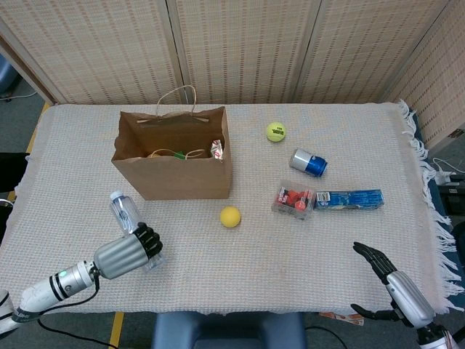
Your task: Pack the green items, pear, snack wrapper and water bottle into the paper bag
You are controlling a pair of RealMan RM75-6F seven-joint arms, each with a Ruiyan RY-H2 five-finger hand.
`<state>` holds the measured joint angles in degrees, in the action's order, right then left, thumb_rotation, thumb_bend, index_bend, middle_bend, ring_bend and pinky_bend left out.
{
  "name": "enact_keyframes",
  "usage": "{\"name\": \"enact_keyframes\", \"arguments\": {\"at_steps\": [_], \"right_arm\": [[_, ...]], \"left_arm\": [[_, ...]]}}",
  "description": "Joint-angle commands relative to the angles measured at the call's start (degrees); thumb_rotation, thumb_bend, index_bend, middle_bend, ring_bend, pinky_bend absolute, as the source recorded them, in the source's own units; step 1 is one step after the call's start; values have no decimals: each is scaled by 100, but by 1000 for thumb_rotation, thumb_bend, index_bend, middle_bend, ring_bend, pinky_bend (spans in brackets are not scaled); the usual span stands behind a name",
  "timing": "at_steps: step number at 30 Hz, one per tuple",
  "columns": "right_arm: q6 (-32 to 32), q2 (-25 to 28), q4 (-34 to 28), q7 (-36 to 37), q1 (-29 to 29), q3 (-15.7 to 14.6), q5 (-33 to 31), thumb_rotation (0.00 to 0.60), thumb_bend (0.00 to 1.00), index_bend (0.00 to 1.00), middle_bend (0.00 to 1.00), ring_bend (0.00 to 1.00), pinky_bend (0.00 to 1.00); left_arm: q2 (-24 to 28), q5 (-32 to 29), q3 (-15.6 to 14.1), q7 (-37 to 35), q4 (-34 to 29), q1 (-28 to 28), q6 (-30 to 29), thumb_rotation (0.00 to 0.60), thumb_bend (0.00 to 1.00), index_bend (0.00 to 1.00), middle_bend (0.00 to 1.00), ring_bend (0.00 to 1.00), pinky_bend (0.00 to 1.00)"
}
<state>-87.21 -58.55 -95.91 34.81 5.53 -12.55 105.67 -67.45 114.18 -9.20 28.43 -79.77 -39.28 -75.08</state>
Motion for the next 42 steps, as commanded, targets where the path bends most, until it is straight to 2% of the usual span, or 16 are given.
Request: {"name": "enact_keyframes", "arguments": {"at_steps": [1,5,8,12,15,16,22,31,36,38,40,42], "right_arm": [[8,-6,-6,-34,1,11,-9,600,76,0,0,0,0],[22,-16,7,-92,-20,5,-34,600,76,0,0,0,0],[32,-20,3,-116,-22,10,-47,600,75,0,0,0,0],[35,-20,5,-125,-24,9,-48,600,76,0,0,0,0],[40,-6,2,-104,-24,0,-48,600,76,0,0,0,0],[40,3,3,-84,-23,-4,-46,600,76,0,0,0,0],[86,40,-1,-22,0,-35,-27,600,76,0,0,0,0],[116,73,-14,30,18,-32,-52,600,76,0,0,0,0],[140,93,-32,55,31,-43,-45,600,76,0,0,0,0],[154,102,-41,56,35,-49,-49,600,76,0,0,0,0],[179,116,-52,54,42,-55,-57,600,76,0,0,0,0],[198,129,-61,56,50,-61,-57,600,76,0,0,0,0]], "left_arm": [[-126,-1341,1087,-574,-347,546,-978,600,586,676,663,602,759],[-336,-2299,2061,-1041,-885,550,-1423,600,586,681,669,606,761],[-482,-2928,2607,-1227,-1394,472,-1467,600,587,681,670,605,760],[-555,-3248,2846,-1230,-1681,420,-1440,600,587,682,669,606,754],[-870,-3890,3394,-1165,-2327,138,-1337,600,587,685,667,606,748],[-972,-4038,3485,-1061,-2456,56,-1305,600,586,686,667,606,748],[-1471,-4492,3749,-688,-2789,-311,-1215,600,587,685,665,606,746],[-2048,-4806,4000,-436,-2299,-931,-900,600,587,683,662,605,740],[-2178,-4989,3940,-381,-2057,-1174,-523,600,567,641,627,566,699],[-2141,-5044,3846,-498,-2025,-1217,-249,600,516,559,518,440,587],[-2076,-5200,3747,-453,-2048,-1249,8,600,443,356,270,192,366],[-2019,-5323,3663,-383,-2080,-1276,192,600,403,191,84,44,231]]}}
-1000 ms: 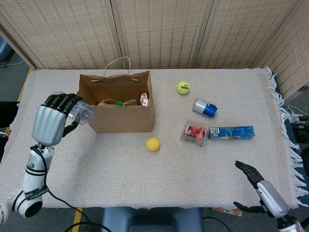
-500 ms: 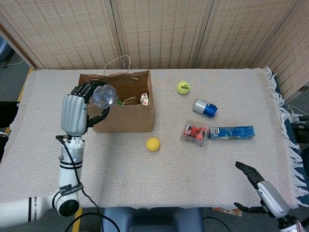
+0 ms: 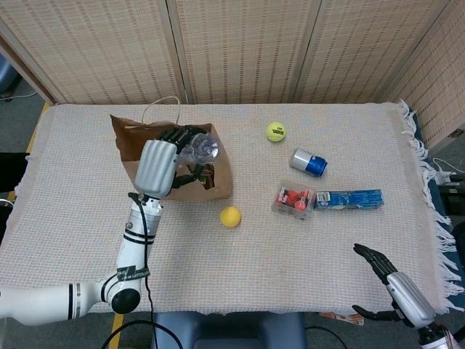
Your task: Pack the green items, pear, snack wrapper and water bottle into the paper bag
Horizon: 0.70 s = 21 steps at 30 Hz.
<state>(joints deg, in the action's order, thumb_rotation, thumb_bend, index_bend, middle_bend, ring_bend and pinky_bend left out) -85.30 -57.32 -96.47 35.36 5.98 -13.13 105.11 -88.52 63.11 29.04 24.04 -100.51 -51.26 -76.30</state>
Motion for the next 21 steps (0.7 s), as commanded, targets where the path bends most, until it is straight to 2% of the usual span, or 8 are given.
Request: {"name": "enact_keyframes", "arguments": {"at_steps": [1,2,5,14,21], "right_arm": [[15,11,-8,5,7,-6,-2,600,76,0,0,0,0],[23,16,-11,6,10,-8,-5,600,76,0,0,0,0],[35,20,-18,0,13,-8,-10,600,76,0,0,0,0],[73,10,-49,-58,19,2,-30,600,76,0,0,0,0],[45,6,-23,-76,4,14,-35,600,76,0,0,0,0]], "left_arm": [[108,-246,-196,81,-12,-82,362,600,395,154,46,21,205],[133,-283,-232,100,-25,-84,412,600,385,111,10,3,173],[162,-331,-246,66,-61,-82,442,600,376,74,0,0,148],[223,-305,-216,-85,-134,-70,358,600,376,71,0,0,149],[498,-175,-379,-172,-522,227,124,600,378,72,0,0,150]]}}
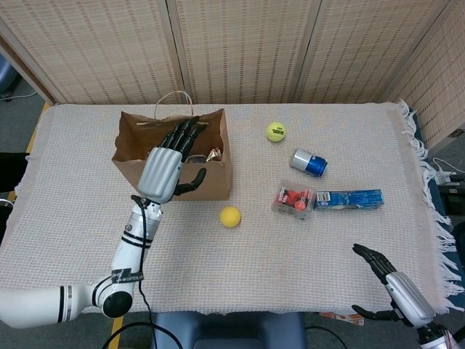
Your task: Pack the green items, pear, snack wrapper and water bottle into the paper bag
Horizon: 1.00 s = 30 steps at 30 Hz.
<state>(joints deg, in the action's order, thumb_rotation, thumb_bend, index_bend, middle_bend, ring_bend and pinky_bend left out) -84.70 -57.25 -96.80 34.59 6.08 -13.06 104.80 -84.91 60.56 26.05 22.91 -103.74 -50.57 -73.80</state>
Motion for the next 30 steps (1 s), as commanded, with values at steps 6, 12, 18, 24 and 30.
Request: {"name": "enact_keyframes", "arguments": {"at_steps": [6,12,18,24,30], "right_arm": [[-8,-5,43,-82,-20,6,-6,600,76,0,0,0,0],[42,-18,59,-338,-39,14,-27,600,76,0,0,0,0],[213,-60,123,-1128,-65,82,-151,600,76,0,0,0,0],[-23,-281,285,-2102,-247,272,-204,600,76,0,0,0,0],[-178,-446,354,-2310,-328,409,-281,600,76,0,0,0,0]], "left_arm": [[959,956,-658,-62,-793,891,-626,600,389,100,0,0,151],[2000,1611,-1529,-269,-1418,2027,-1245,600,390,100,0,0,142],[2433,2204,-2652,-889,-1134,3221,-1773,600,376,71,0,0,88],[2211,2670,-3275,-1313,-87,4135,-2356,600,361,26,0,0,49],[1866,3115,-3384,-1486,929,4703,-2960,600,362,25,0,0,48]]}}
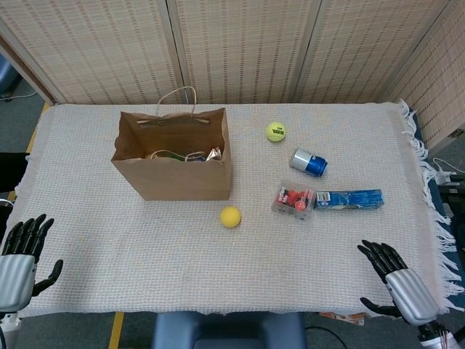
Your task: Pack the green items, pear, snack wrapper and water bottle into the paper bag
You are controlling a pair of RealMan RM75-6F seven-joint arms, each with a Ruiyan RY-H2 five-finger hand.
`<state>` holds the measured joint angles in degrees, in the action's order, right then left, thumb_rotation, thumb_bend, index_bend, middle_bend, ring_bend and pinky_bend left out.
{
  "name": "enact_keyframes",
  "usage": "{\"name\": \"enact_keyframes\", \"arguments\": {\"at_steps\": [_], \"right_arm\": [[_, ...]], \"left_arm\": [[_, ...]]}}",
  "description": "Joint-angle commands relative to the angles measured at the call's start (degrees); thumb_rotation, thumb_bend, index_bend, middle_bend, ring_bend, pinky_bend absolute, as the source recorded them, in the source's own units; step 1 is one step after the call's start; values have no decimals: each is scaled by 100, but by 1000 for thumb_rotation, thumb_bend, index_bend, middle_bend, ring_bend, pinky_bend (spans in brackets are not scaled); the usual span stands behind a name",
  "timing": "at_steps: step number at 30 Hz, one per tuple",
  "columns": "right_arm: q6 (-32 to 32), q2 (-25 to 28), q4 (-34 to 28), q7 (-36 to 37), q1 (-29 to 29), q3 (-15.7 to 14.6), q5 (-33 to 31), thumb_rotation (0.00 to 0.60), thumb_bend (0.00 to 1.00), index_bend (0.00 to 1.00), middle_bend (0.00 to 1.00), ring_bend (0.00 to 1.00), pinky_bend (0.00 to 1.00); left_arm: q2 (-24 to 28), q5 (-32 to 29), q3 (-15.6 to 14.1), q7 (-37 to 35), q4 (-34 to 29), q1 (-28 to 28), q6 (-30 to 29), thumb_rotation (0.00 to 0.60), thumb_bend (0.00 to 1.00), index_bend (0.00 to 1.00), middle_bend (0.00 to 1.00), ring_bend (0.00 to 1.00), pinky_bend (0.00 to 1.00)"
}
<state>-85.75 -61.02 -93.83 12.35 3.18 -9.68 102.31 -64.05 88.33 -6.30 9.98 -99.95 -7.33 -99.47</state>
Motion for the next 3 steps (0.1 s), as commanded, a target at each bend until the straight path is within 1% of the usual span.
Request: {"name": "enact_keyframes", "arguments": {"at_steps": [1,3], "right_arm": [[-118,-101,74,-132,-49,101,-28,600,76,0,0,0,0],[-237,-191,161,-262,-80,171,1,600,76,0,0,0,0]], "left_arm": [[-227,364,-155,-229,582,409,-386,600,364,25,0,0,47],[-227,404,-138,-268,640,443,-343,600,364,25,0,0,47]]}}
